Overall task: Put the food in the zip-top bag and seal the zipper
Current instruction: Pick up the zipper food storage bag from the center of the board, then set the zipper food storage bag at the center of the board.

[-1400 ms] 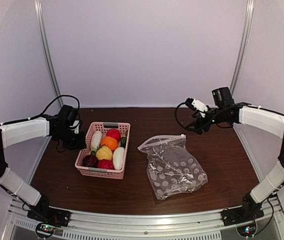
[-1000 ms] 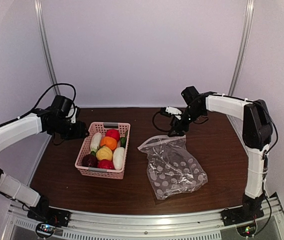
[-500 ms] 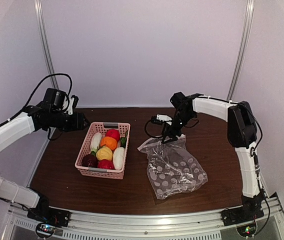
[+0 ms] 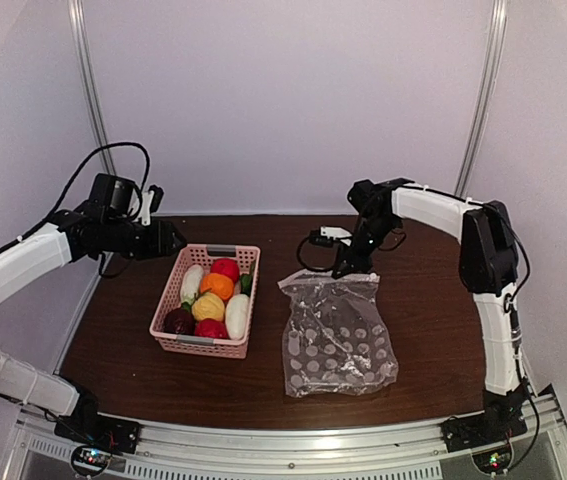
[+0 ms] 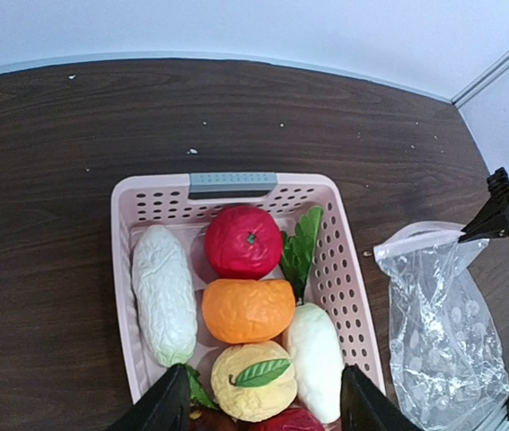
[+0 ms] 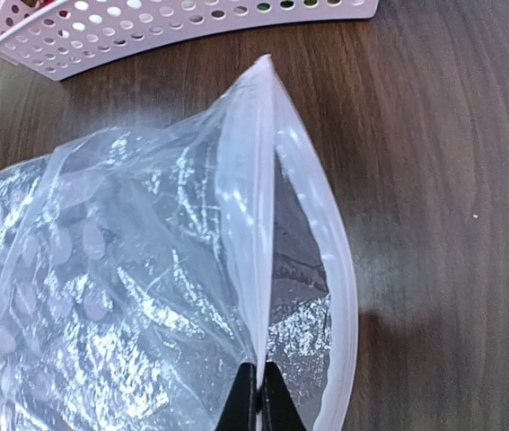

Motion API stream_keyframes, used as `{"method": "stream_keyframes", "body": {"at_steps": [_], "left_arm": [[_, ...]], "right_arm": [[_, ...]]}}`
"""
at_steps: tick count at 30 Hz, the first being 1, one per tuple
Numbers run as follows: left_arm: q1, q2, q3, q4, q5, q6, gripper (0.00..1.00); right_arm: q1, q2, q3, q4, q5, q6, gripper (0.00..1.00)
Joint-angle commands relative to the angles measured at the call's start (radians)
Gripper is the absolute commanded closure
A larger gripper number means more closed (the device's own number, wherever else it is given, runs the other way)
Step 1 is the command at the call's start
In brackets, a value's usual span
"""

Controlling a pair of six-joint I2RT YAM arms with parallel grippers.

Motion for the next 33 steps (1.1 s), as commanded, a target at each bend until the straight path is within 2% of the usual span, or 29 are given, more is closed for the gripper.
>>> {"method": "stream_keyframes", "body": {"at_steps": [1, 4, 11, 16, 21, 24, 27, 30, 33], "left_arm": [[-0.041, 0.054, 0.051, 0.100, 0.040, -0.009, 0.42], [-0.078, 0.096, 0.086, 0.119, 0.036, -0.011, 0.42], [-0.134, 0.156, 0.117, 0.196, 0.054, -0.039, 0.43], [-0.184, 0.182, 0.106, 0.269, 0.085, -0.045, 0.43], [-0.192, 0.196, 0.104, 0.266, 0.052, -0.053, 0.44], [-0.192, 0.195, 0.090, 0.266, 0.042, -0.048, 0.44], [-0.192, 0.194, 0.069, 0.267, 0.042, -0.053, 0.44], [-0.192, 0.189, 0.034, 0.286, 0.038, -0.059, 0.44], [-0.192, 0.181, 0.002, 0.304, 0.027, -0.062, 0.44]], "right_arm": [[-0.068, -0.207, 0.020, -0.023, 0.042, 0.036, 1.00], [-0.077, -0.336, -0.005, 0.039, 0.118, 0.087, 1.00], [-0.031, -0.619, -0.154, 0.329, 0.425, 0.207, 1.00], [0.175, -0.756, -0.430, 0.476, 0.684, 0.097, 1.00], [0.390, -0.678, -0.620, 0.466, 0.778, 0.079, 1.00], [0.448, -0.602, -0.598, 0.387, 0.764, 0.127, 0.83], [0.451, -0.603, -0.532, 0.325, 0.698, 0.169, 0.65], [0.451, -0.665, -0.532, 0.351, 0.655, 0.198, 0.56], [0.451, -0.690, -0.557, 0.373, 0.652, 0.218, 0.55]]}}
